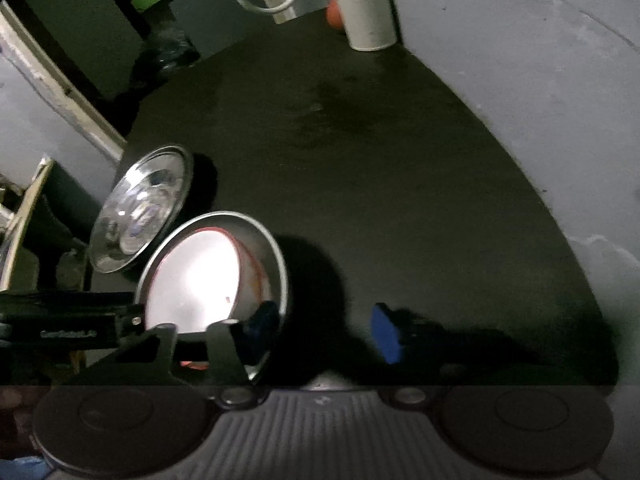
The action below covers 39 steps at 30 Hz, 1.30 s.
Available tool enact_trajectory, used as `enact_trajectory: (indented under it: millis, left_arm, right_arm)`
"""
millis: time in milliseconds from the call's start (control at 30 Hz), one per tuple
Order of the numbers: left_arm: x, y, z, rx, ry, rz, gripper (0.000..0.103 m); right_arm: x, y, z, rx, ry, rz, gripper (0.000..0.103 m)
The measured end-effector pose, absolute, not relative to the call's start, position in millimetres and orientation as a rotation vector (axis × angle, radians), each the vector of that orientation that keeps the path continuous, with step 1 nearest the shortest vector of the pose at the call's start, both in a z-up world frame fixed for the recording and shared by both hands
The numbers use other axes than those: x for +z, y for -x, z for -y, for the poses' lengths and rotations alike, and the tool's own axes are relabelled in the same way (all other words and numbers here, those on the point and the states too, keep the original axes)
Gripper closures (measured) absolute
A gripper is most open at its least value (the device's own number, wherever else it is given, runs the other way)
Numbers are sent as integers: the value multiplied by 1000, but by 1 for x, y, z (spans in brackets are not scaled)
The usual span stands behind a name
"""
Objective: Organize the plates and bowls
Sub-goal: 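Close both grippers on the rim of the stacked bowls, then lift the stacked bowls with both grippers and carry them over the steel plates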
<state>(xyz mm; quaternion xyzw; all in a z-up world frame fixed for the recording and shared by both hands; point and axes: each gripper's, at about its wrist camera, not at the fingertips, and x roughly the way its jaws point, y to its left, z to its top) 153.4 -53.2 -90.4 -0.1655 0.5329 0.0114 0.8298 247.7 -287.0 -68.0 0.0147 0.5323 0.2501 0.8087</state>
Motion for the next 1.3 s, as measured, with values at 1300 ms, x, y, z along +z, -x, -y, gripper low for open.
enact_trajectory:
  millis: [1300]
  left_arm:
    - [-75,-138,48,-45,405,-1002,94]
  right_arm:
    - [-58,-227,275,677,-48,-1091,86]
